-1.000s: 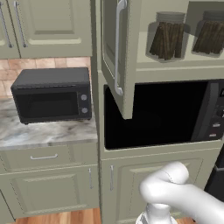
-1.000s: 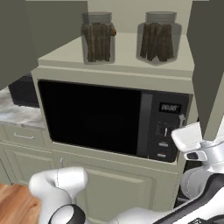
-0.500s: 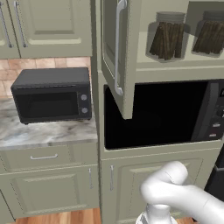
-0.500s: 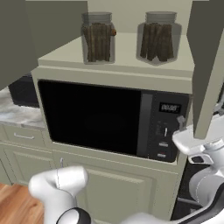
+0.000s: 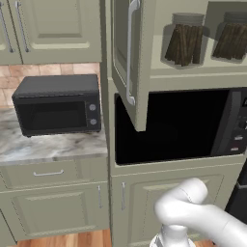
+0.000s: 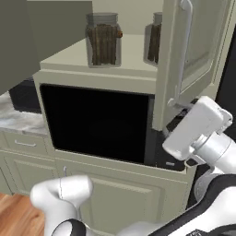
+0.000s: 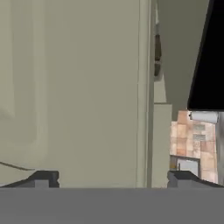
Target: Pick the jar and jar from the dining table and place them in the open cabinet. Close the cabinet after placing the objects.
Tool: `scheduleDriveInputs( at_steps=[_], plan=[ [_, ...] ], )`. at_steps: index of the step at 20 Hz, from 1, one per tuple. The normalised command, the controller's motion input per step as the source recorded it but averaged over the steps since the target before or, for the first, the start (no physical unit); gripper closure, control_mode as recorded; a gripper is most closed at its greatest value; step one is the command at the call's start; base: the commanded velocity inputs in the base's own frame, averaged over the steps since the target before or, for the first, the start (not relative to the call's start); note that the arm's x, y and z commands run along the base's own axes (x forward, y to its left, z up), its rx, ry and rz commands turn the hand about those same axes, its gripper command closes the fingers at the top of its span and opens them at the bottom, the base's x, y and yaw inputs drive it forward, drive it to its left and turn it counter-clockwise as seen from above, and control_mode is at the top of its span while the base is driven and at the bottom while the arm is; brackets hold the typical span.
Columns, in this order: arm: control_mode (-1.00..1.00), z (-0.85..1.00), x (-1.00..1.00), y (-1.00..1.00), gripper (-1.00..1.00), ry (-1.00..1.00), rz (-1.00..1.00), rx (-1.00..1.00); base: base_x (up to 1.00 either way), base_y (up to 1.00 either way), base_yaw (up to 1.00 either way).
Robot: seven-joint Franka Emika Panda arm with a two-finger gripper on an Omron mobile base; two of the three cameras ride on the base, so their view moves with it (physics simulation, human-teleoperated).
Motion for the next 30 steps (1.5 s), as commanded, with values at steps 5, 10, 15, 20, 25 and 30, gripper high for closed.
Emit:
scheduleDriveInputs(
  at_steps=[5,10,15,20,25,30],
  plan=[
    [-1.00,0.27,0.20,1.00,-1.00,0.02,-0.20,-0.30,0.00,0.00,0.00],
    [-1.00,0.28,0.18,0.94,-1.00,0.04,-0.21,-0.27,0.00,0.00,0.00],
    [-1.00,0.17,0.13,0.91,-1.00,0.00,-0.23,-0.25,0.00,0.00,0.00],
    [-1.00,0.13,0.13,0.85,-1.00,0.00,-0.24,-0.23,0.00,0.00,0.00],
    [-1.00,0.14,0.03,0.73,-1.00,0.00,-0.23,-0.20,0.00,0.00,0.00],
    [-1.00,0.14,0.01,0.66,-1.00,0.00,-0.22,-0.18,0.00,0.00,0.00]
  ],
)
